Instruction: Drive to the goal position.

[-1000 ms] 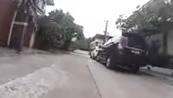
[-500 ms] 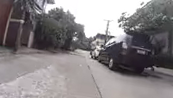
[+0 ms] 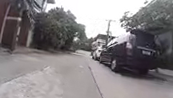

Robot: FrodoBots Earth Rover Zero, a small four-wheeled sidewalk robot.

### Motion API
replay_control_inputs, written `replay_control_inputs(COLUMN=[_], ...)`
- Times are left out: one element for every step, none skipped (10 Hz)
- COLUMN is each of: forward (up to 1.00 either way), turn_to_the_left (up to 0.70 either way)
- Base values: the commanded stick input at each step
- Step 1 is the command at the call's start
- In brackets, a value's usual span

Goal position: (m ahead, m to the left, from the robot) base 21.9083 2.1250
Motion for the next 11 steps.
replay_control_inputs(forward=[0.83,0.85,0.85,0.85,0.85,0.85,0.85,0.85,0.85,0.85,0.85], turn_to_the_left=[0.00,0.00,0.00,0.00,0.00,0.00,0.00,0.00,0.00,0.00,0.00])
